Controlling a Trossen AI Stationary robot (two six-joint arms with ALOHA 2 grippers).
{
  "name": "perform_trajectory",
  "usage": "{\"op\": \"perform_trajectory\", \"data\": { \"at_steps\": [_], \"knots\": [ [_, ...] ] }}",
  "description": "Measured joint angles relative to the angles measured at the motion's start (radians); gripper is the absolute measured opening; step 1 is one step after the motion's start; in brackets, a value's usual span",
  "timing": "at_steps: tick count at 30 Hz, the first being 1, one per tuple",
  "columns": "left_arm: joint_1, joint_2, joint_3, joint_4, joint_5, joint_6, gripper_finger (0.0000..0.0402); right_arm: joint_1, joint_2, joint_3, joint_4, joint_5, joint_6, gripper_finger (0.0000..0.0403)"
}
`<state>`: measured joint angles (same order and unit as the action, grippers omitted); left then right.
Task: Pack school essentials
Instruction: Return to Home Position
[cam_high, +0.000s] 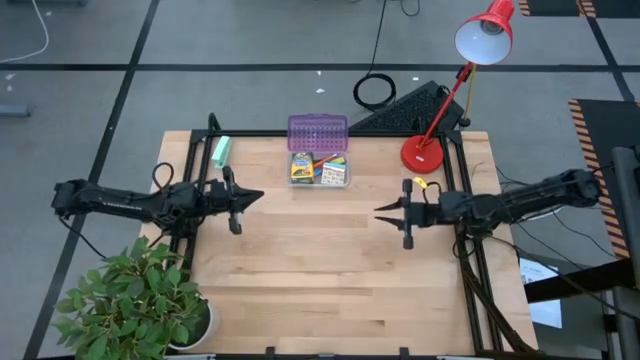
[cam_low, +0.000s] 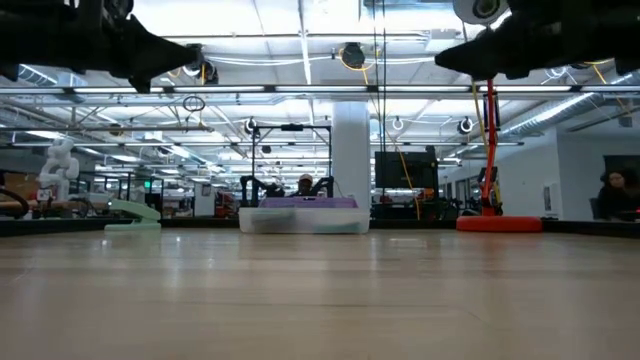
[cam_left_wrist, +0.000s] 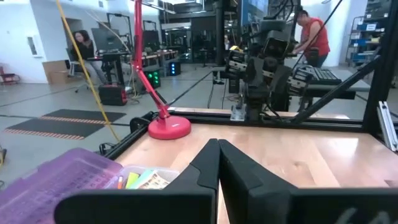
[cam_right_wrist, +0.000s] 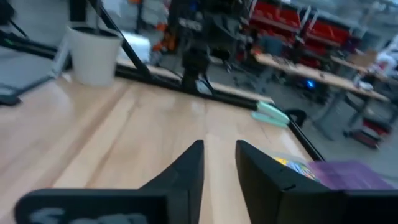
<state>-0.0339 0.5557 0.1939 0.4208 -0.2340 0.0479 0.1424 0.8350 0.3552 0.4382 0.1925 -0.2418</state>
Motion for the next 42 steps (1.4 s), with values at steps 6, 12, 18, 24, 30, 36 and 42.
{"op": "perform_trajectory", "data": {
  "at_steps": [6, 12, 18, 24, 30, 36, 42],
  "knots": [
    [0.001, 0.000, -0.002, 0.004, 0.000, -0.008, 0.0010, -0.060, -0.068, -0.132, 0.127, -0.122, -0.001, 0.0037],
    [0.001, 0.000, -0.002, 0.003, 0.000, -0.017, 0.0010, -0.114, -0.193, -0.230, 0.162, -0.181, 0.009, 0.0003],
    [0.001, 0.000, -0.002, -0.004, 0.000, -0.020, 0.0010, -0.152, -0.299, -0.261, 0.114, -0.199, 0.029, 0.0001],
    [0.001, 0.000, -0.002, -0.006, 0.000, -0.024, 0.0010, -0.176, -0.380, -0.293, 0.096, -0.250, 0.023, 0.0001],
    [0.001, 0.000, -0.002, -0.008, 0.000, -0.026, 0.0010, -0.183, -0.426, -0.294, 0.091, -0.254, 0.031, 0.0000],
    [0.001, 0.000, -0.002, -0.014, 0.000, -0.026, 0.0010, -0.183, -0.487, -0.305, 0.084, -0.273, 0.031, 0.0000],
    [0.001, 0.001, -0.002, -0.037, 0.000, -0.026, 0.0010, -0.183, -0.536, -0.325, 0.080, -0.273, 0.035, 0.0000]
  ]
}}
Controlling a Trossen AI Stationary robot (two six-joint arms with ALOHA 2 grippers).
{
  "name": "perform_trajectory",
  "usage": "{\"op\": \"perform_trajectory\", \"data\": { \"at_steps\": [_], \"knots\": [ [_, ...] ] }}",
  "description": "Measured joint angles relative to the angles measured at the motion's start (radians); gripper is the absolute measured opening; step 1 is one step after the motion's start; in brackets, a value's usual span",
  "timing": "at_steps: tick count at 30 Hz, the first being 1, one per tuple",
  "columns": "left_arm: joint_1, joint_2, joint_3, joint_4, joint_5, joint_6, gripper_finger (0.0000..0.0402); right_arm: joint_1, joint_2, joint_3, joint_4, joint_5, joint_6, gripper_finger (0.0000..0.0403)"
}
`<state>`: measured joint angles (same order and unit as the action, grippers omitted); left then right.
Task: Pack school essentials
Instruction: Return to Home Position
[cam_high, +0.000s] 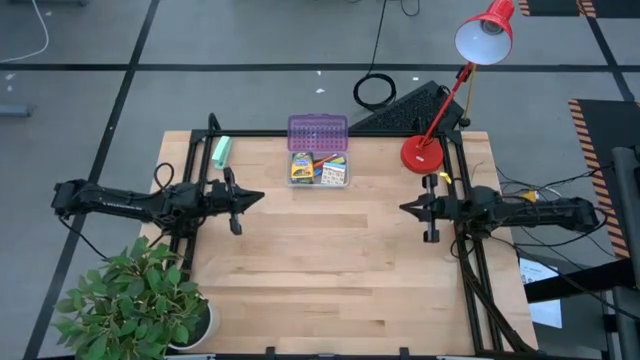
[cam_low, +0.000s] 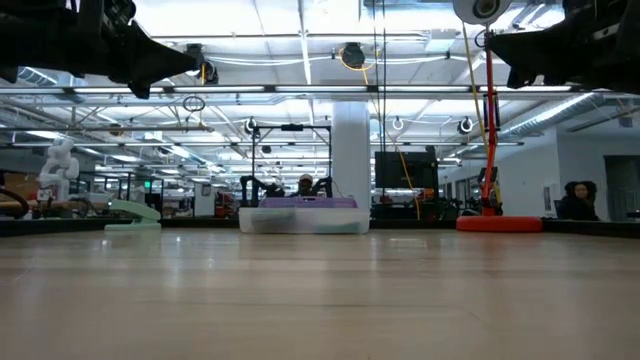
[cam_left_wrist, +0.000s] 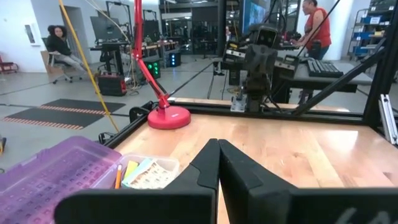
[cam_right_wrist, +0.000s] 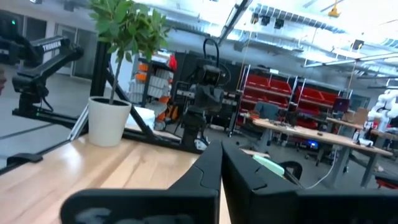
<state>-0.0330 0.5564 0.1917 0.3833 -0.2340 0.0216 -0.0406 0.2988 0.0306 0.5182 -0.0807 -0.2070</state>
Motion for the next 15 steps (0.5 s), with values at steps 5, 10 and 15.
{"op": "perform_trajectory", "data": {
  "at_steps": [5, 10, 15],
  "knots": [
    [0.000, 0.000, 0.000, 0.000, 0.000, 0.000, 0.0010, 0.000, -0.029, -0.012, -0.048, 0.000, 0.003, 0.0000],
    [0.000, 0.000, 0.000, 0.001, 0.000, 0.000, 0.0010, 0.000, -0.062, -0.014, -0.083, -0.026, 0.008, 0.0000],
    [0.000, 0.000, 0.000, 0.001, 0.000, 0.006, 0.0010, 0.000, -0.098, -0.014, -0.143, -0.001, 0.010, 0.0000]
  ]
}}
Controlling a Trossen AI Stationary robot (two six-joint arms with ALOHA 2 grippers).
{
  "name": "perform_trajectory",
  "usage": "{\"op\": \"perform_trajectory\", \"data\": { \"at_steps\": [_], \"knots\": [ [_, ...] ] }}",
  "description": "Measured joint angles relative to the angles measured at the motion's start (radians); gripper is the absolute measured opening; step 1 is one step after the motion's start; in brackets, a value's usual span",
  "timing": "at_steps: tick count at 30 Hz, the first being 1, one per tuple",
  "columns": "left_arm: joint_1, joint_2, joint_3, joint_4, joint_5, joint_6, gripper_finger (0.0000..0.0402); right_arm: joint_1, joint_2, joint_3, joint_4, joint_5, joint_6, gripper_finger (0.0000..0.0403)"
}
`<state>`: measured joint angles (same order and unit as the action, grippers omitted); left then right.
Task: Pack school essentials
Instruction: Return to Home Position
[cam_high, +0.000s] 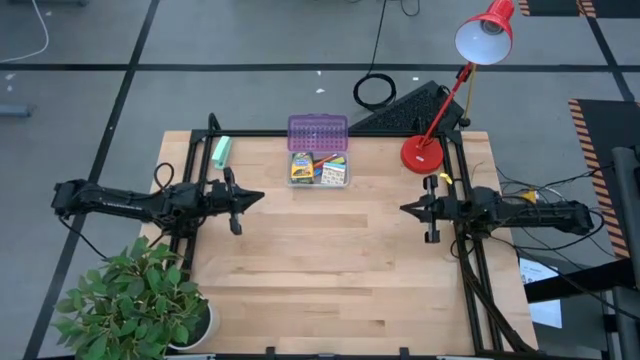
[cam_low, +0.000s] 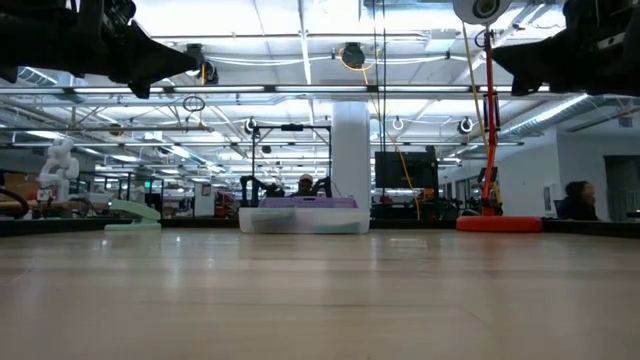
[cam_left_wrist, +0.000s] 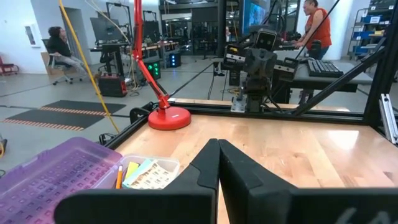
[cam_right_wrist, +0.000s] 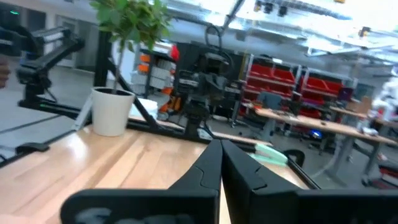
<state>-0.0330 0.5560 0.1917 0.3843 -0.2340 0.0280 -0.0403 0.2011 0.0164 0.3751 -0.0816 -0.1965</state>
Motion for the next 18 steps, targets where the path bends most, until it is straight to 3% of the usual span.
{"op": "perform_trajectory", "data": {
  "at_steps": [18],
  "knots": [
    [0.000, 0.000, 0.000, -0.014, -0.001, 0.002, 0.0010, 0.000, -0.130, -0.001, -0.187, -0.002, 0.031, 0.0000]
  ]
}}
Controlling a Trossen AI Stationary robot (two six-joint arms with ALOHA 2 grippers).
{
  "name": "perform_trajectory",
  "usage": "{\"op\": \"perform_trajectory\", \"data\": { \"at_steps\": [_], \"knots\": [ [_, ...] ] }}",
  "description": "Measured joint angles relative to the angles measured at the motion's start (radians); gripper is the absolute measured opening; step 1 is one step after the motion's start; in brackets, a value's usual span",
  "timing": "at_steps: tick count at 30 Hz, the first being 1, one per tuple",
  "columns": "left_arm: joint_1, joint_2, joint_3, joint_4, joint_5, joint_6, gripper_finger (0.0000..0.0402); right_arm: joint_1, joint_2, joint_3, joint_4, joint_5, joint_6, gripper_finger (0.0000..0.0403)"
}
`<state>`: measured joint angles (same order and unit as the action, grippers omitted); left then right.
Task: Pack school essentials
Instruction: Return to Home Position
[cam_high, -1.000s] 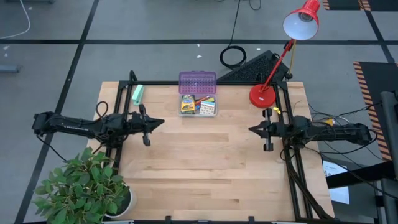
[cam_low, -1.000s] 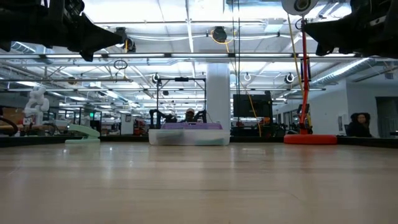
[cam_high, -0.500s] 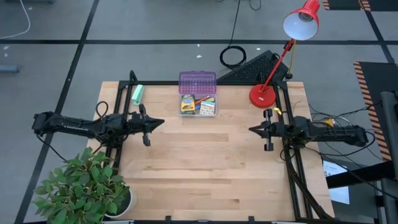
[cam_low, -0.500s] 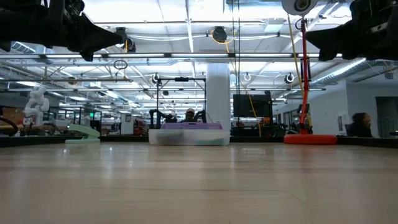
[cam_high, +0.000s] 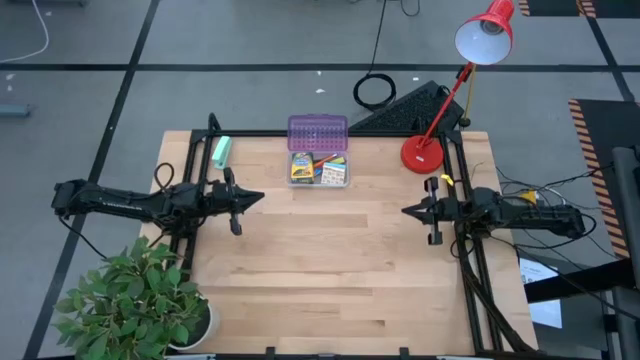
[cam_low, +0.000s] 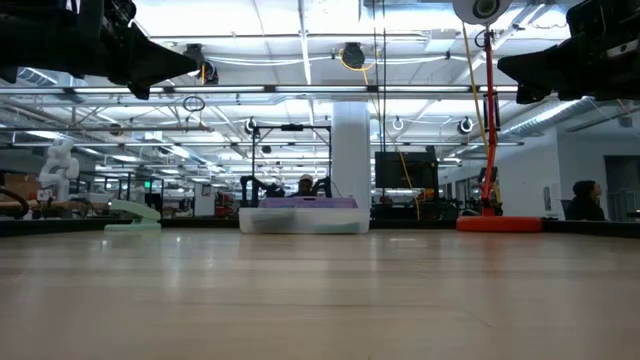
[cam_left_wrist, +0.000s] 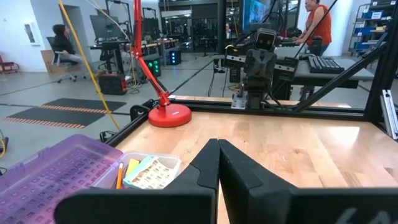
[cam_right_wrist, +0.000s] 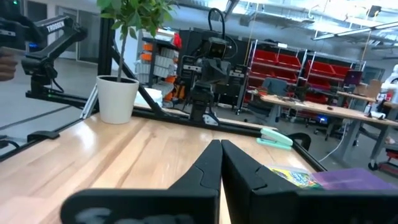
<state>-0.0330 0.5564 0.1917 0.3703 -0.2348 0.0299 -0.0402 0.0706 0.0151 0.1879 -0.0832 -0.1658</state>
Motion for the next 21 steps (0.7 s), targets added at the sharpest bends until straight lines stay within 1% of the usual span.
{"op": "perform_trajectory", "data": {
  "at_steps": [4, 8, 17, 21],
  "knots": [
    [0.000, 0.000, 0.000, 0.000, 0.000, 0.000, 0.0010, 0.000, -0.029, 0.000, -0.021, 0.005, 0.011, 0.0000],
    [0.000, 0.000, 0.000, 0.000, -0.001, 0.000, 0.0010, -0.001, -0.040, 0.000, -0.048, 0.032, 0.045, 0.0000],
    [0.000, 0.000, 0.000, 0.000, -0.002, 0.014, 0.0010, 0.002, -0.040, 0.000, -0.116, 0.024, 0.079, 0.0000],
    [0.000, 0.000, 0.000, 0.000, -0.002, 0.014, 0.0010, 0.003, -0.040, 0.000, -0.144, -0.003, 0.103, 0.0000]
  ]
}}
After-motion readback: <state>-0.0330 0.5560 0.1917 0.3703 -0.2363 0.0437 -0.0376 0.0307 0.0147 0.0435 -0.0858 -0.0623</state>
